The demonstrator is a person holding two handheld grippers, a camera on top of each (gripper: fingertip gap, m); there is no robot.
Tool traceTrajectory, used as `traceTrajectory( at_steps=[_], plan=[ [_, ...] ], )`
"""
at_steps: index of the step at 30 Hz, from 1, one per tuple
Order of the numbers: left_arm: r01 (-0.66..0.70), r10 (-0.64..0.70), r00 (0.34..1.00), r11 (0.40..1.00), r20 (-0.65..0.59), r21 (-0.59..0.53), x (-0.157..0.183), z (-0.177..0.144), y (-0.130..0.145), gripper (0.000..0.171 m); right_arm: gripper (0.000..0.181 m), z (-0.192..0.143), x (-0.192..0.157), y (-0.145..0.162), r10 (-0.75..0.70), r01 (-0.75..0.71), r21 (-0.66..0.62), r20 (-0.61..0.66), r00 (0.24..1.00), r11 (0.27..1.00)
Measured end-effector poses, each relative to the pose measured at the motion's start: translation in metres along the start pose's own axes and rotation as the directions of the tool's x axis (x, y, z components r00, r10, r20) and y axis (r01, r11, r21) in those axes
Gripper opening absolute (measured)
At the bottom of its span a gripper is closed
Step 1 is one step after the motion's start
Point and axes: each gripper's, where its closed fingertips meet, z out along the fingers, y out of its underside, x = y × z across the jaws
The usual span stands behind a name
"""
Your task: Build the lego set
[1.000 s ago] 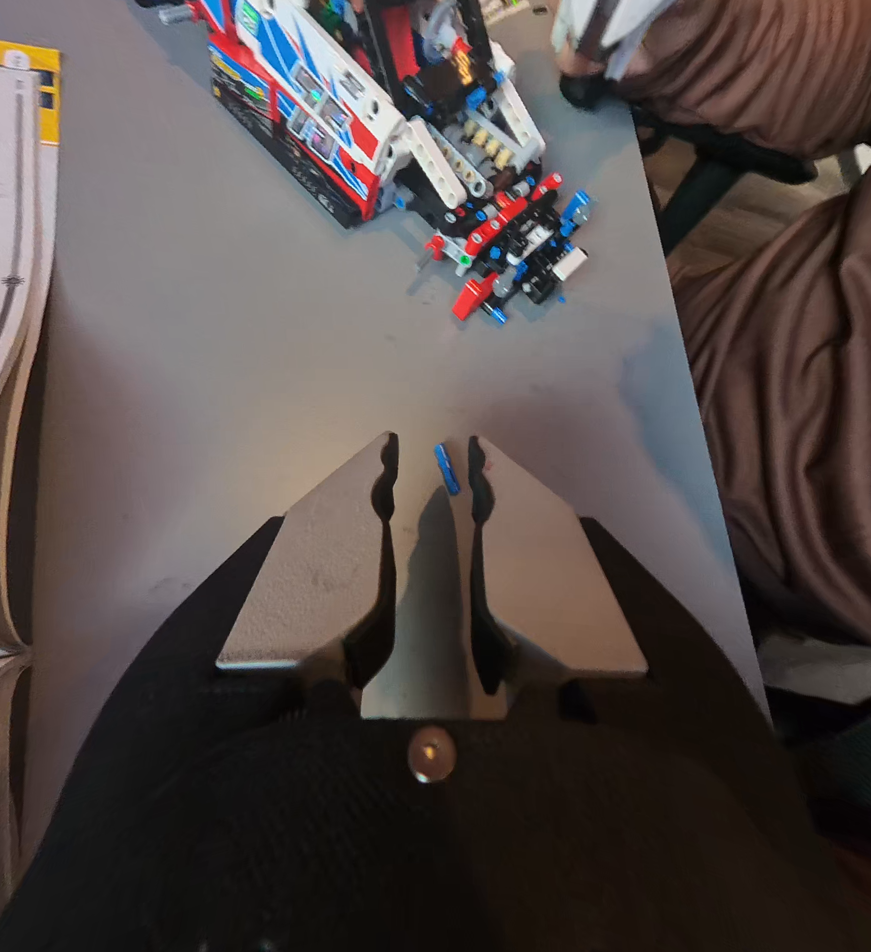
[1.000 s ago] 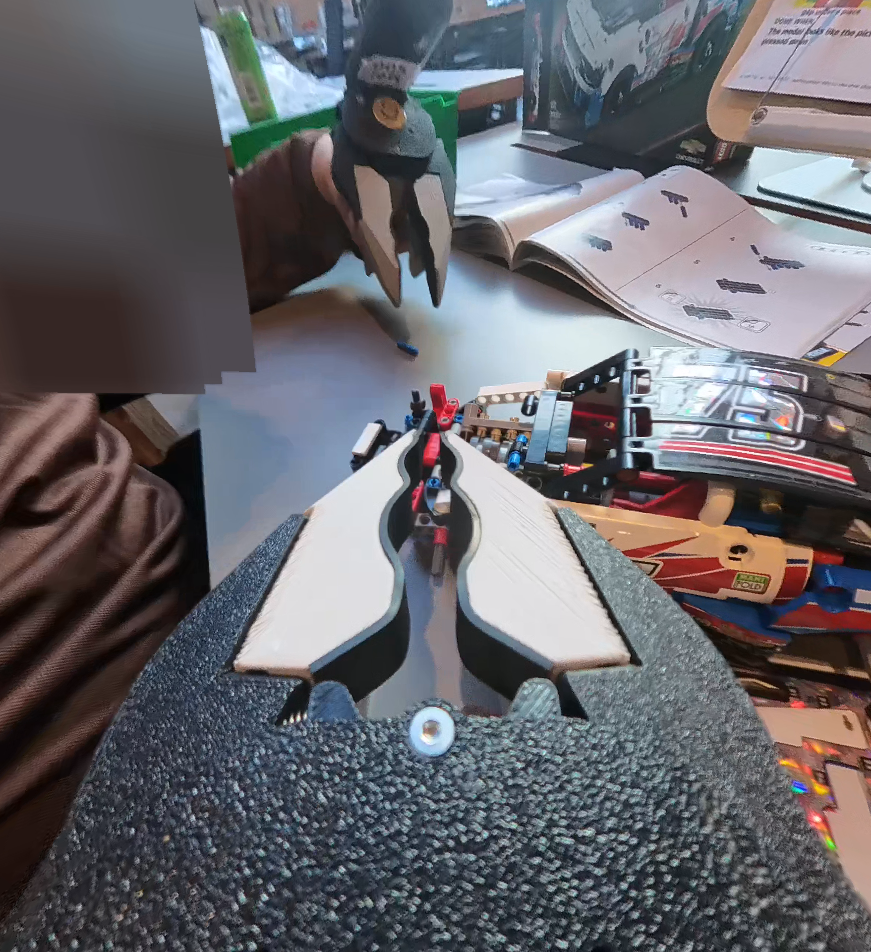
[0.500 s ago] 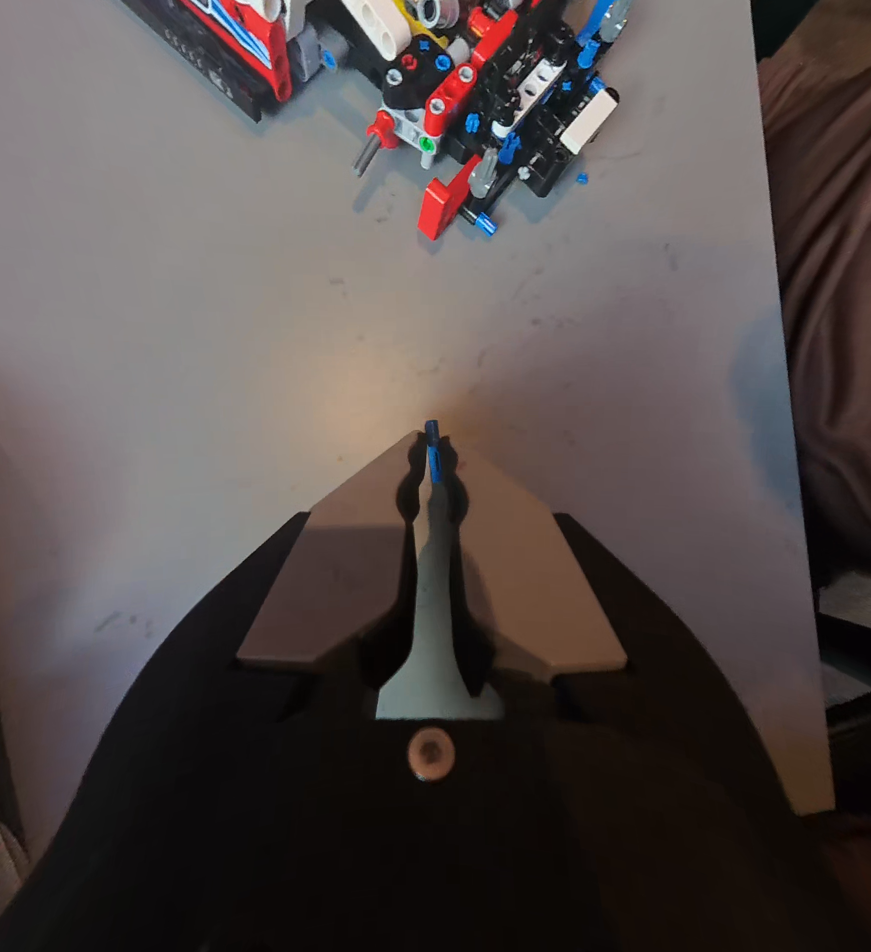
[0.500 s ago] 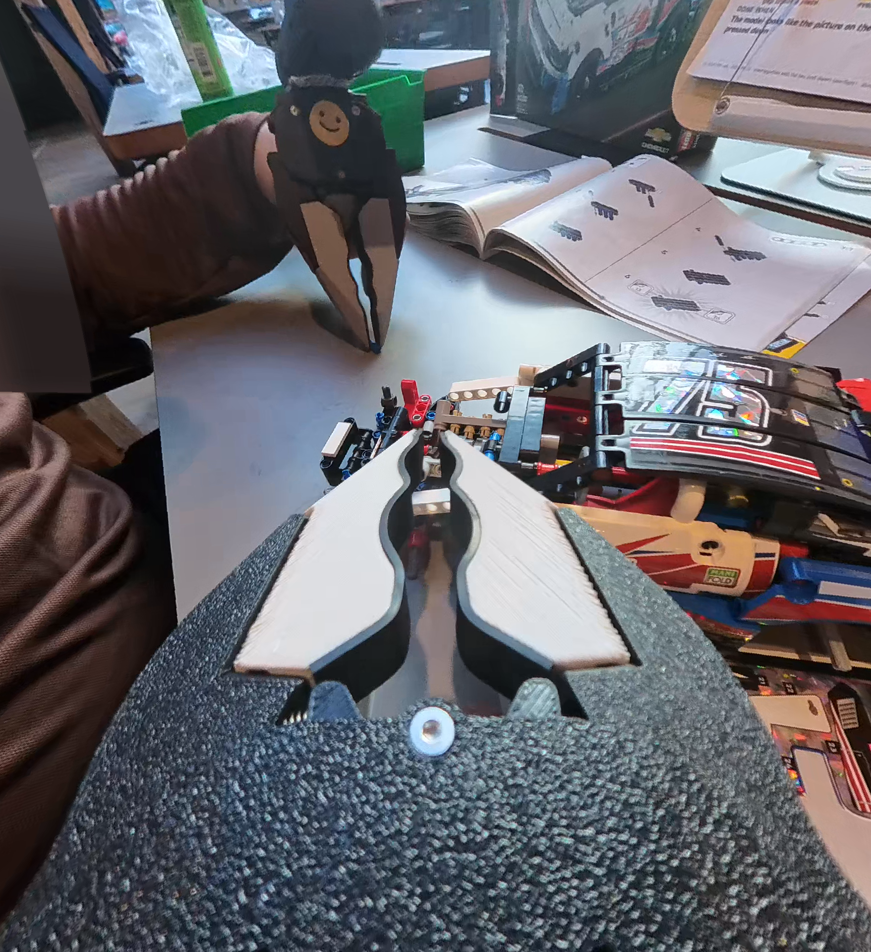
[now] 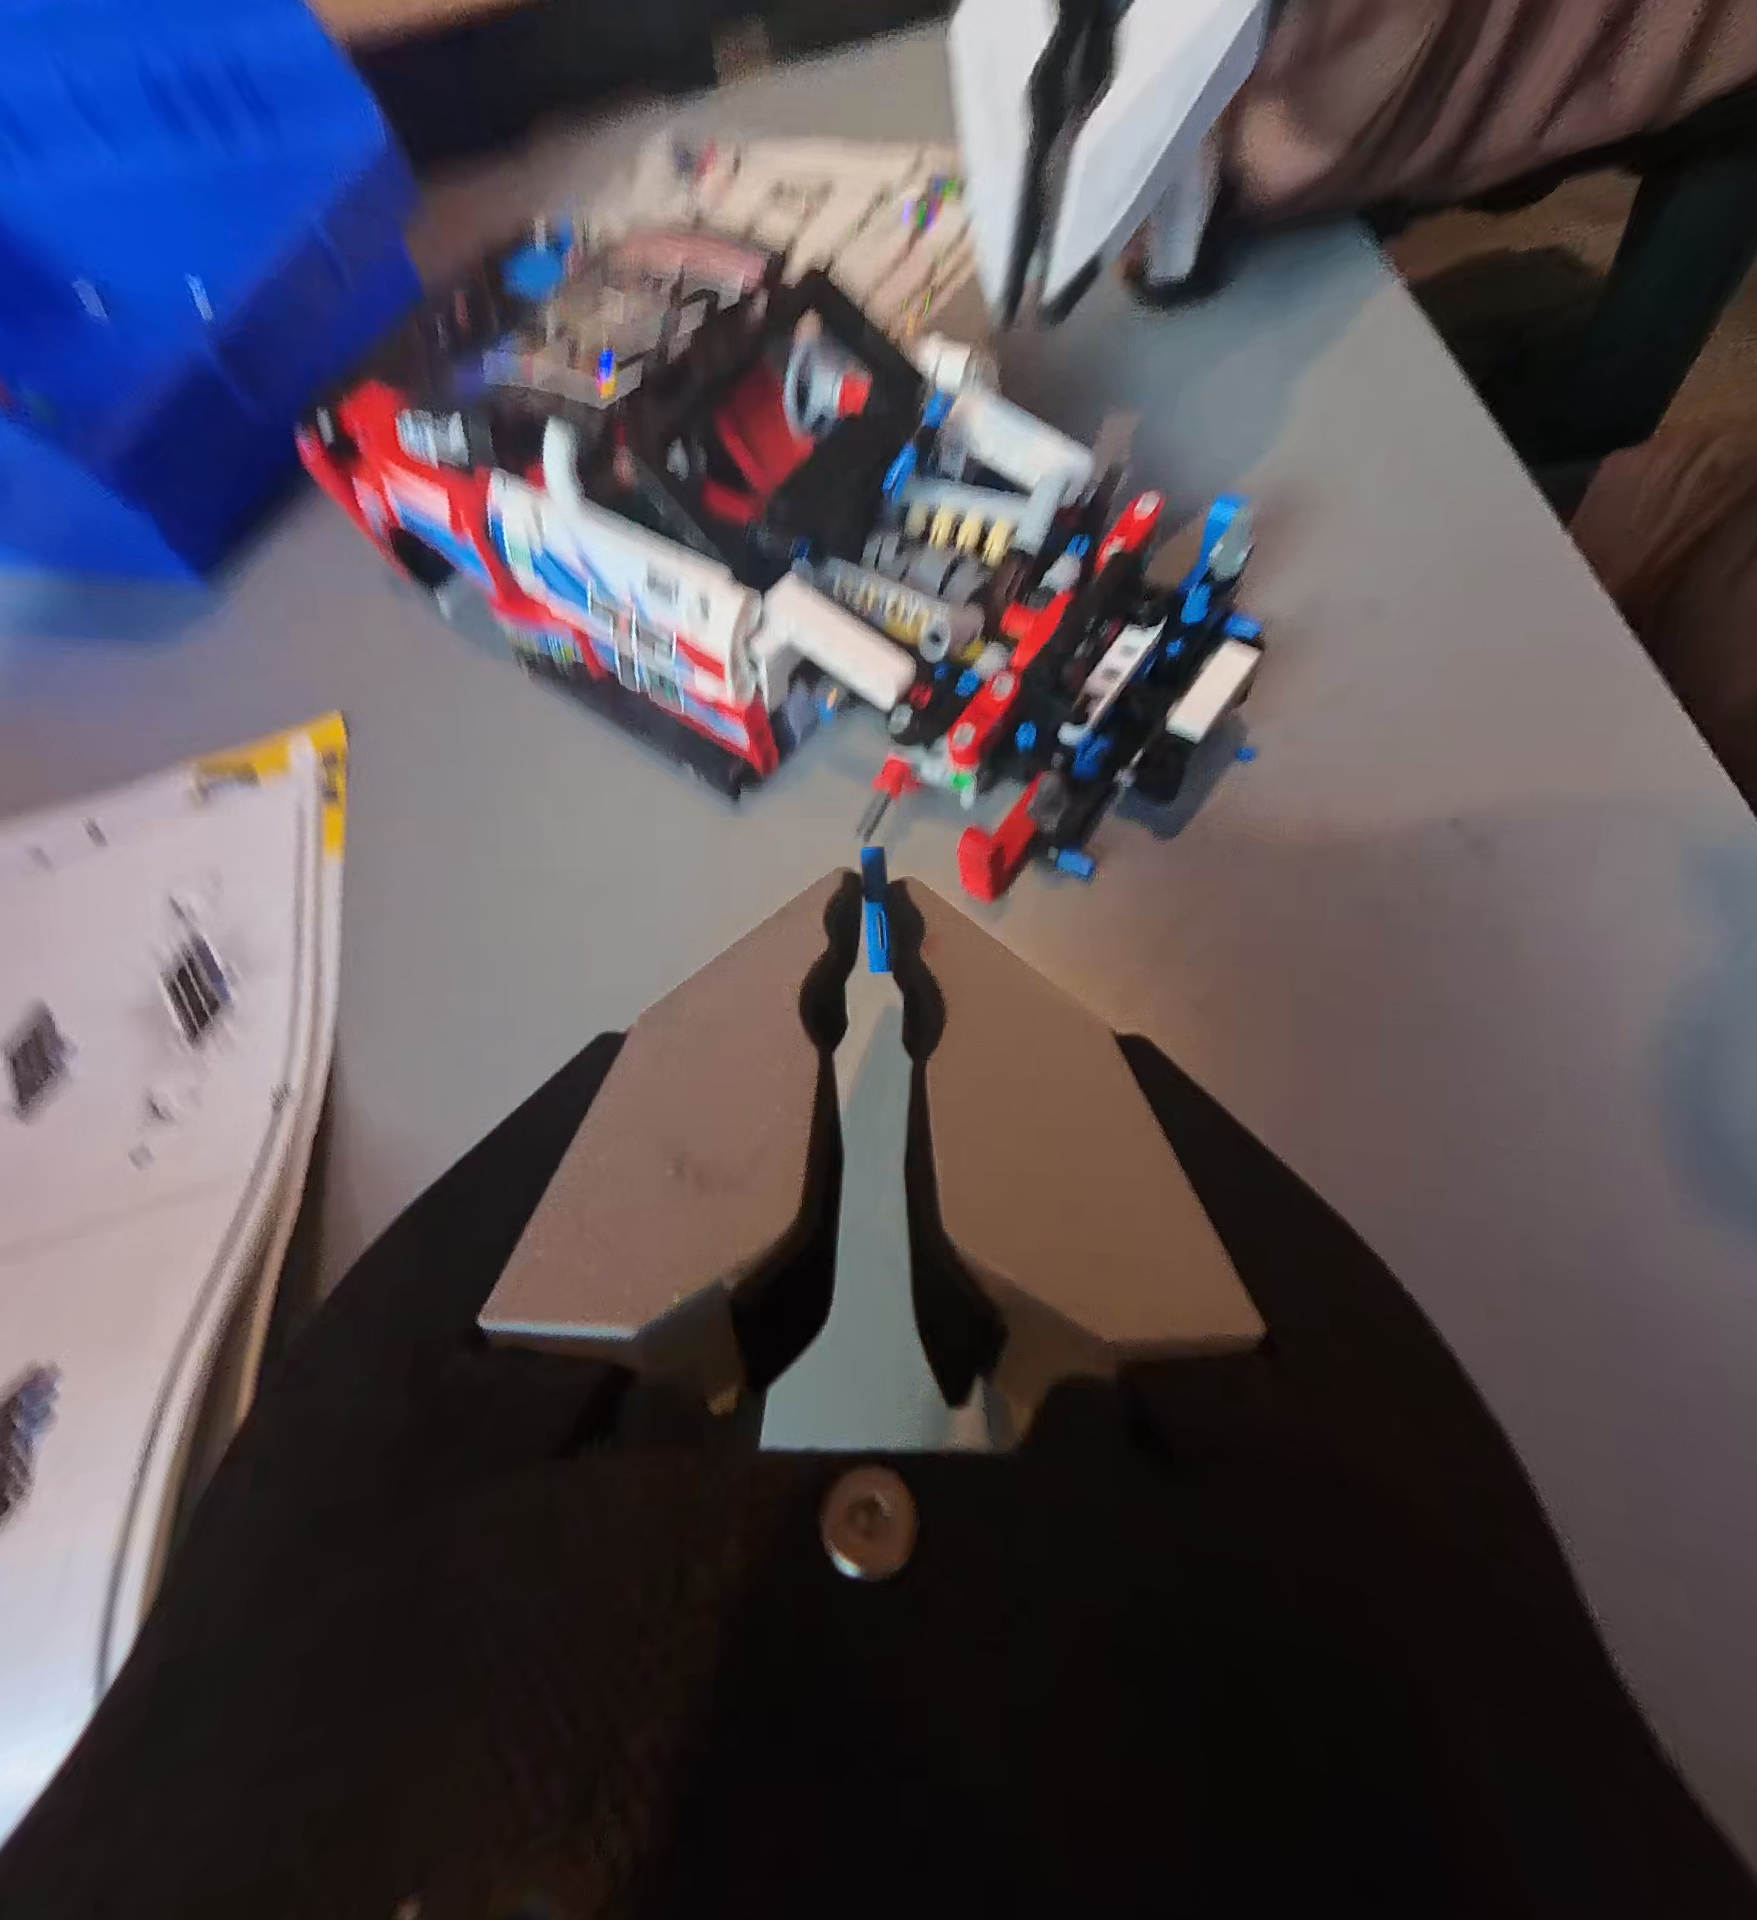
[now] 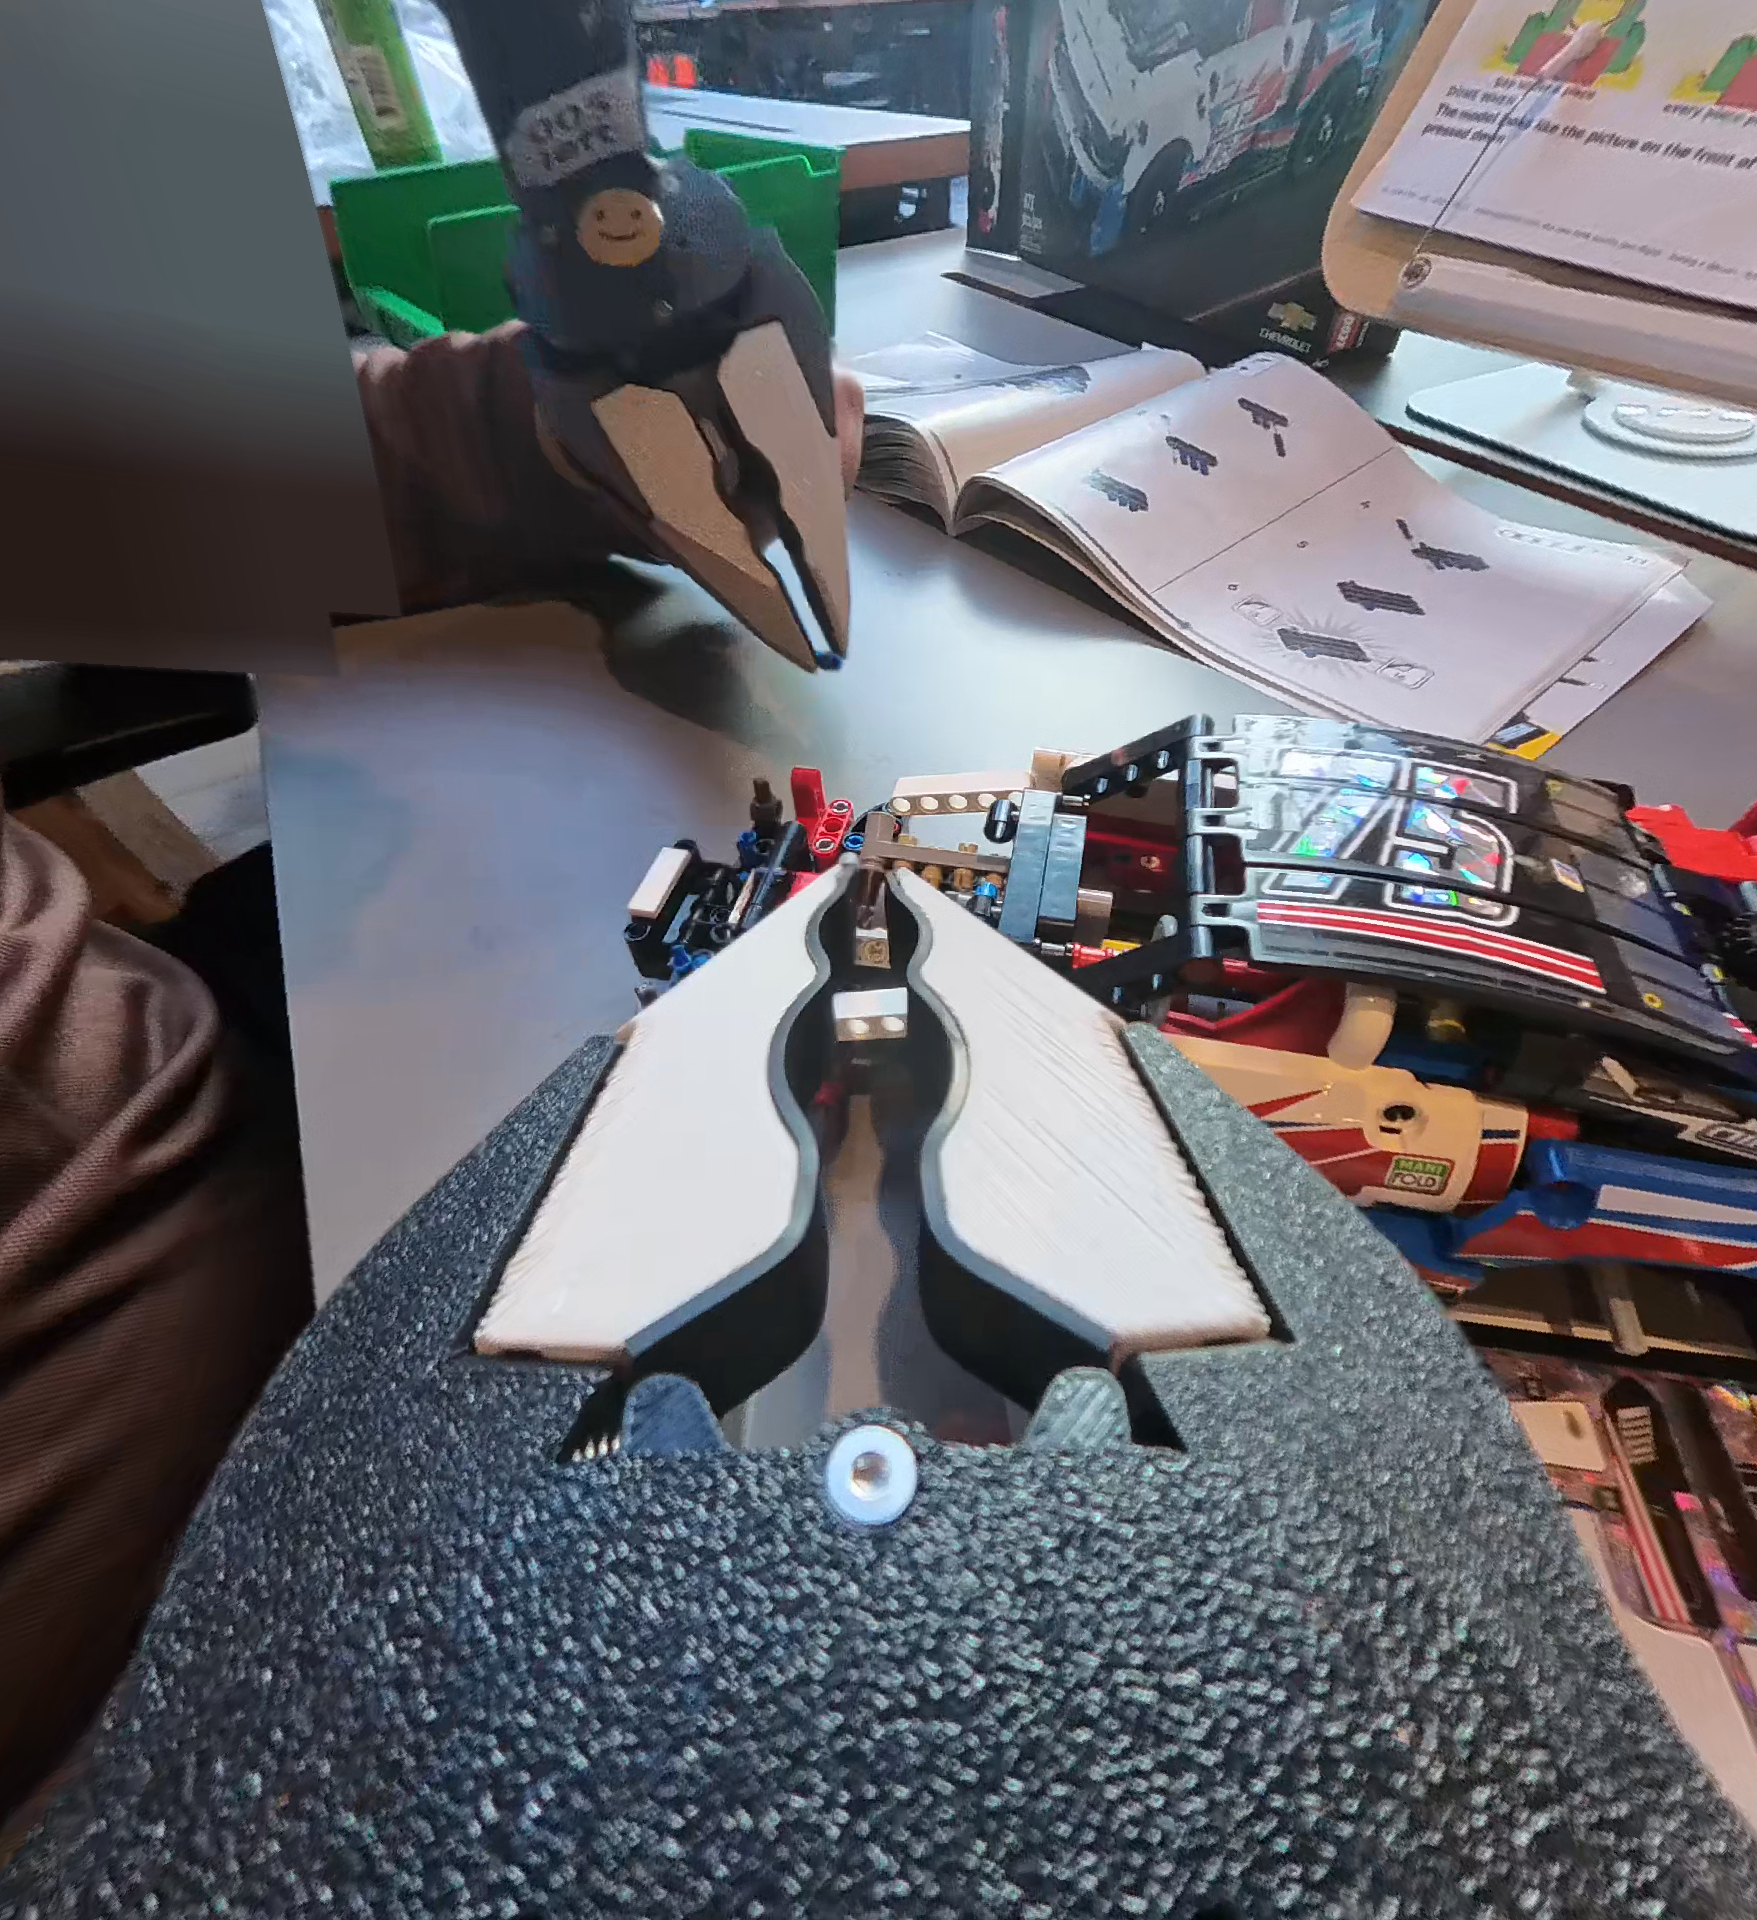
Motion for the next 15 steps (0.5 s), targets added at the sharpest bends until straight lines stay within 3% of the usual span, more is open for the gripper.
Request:
traceTrajectory(
  at_steps=[4, 10, 15],
  plan=[
    [-0.125, 0.117, 0.990, 0.986, 0.080, 0.110, 0.006, 0.001, -0.030, 0.002, 0.001, 0.003, -0.003, -0.002, -0.085, 0.085, -0.012, -0.055, 0.995, 0.996],
    [-0.271, 0.244, 0.949, 0.955, 0.200, 0.121, 0.016, 0.009, -0.052, 0.002, 0.011, 0.020, -0.027, -0.030, -0.127, 0.130, 0.041, -0.054, 0.990, 0.991],
    [-0.400, 0.359, 0.893, 0.910, 0.271, 0.113, 0.032, 0.014, -0.069, 0.002, 0.010, 0.038, -0.038, -0.029, -0.080, 0.080, 0.035, -0.003, 0.997, 0.996]
  ],
)
